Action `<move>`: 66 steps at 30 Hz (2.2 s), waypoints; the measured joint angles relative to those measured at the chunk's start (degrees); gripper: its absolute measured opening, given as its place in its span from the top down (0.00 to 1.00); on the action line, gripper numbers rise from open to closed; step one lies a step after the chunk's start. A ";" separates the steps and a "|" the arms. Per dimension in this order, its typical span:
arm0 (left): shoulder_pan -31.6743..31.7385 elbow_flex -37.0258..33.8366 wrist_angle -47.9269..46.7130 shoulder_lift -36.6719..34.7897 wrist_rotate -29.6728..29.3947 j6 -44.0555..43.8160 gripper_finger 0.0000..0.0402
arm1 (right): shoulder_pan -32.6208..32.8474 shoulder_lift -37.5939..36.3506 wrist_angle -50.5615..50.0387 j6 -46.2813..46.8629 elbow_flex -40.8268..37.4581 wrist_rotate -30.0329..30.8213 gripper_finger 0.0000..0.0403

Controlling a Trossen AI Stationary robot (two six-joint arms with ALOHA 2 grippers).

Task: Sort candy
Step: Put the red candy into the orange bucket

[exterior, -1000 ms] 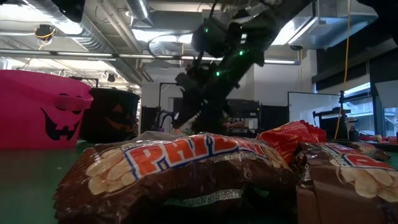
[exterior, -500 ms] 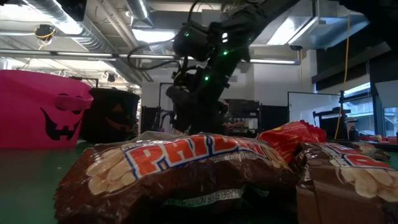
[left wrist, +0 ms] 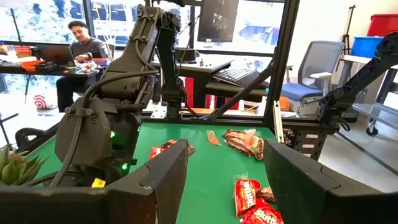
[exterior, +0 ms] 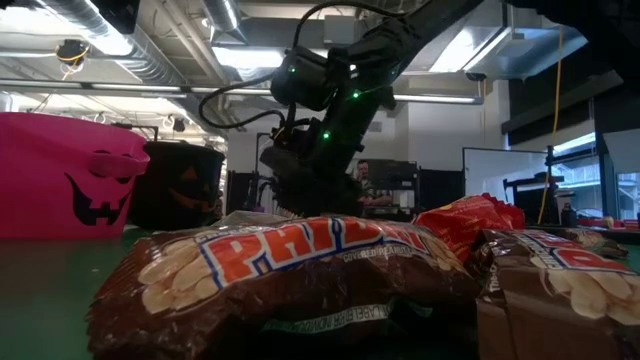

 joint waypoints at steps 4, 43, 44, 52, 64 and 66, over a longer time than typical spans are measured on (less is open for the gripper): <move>0.00 0.00 0.00 0.00 0.01 -0.31 0.50 | 0.00 0.02 -0.31 -0.11 -0.03 -2.25 0.64; -0.02 0.00 -1.27 0.02 1.27 -1.53 0.50 | 5.31 -5.28 1.20 -7.16 -1.11 4.18 0.30; -0.02 0.00 -1.27 0.03 1.27 -1.53 0.50 | 5.29 -4.92 1.42 -6.81 -1.08 4.16 0.27; -0.01 0.00 -1.81 0.80 1.22 -1.77 0.50 | 5.29 -0.26 1.29 -4.62 -0.92 2.26 0.12; -0.01 0.00 -1.75 3.41 1.22 -2.87 0.50 | 5.35 0.72 0.82 -4.65 -0.87 2.60 0.47; 0.00 0.00 -1.79 3.48 1.25 -2.95 0.50 | 5.37 0.72 0.81 -4.65 -0.87 2.23 0.55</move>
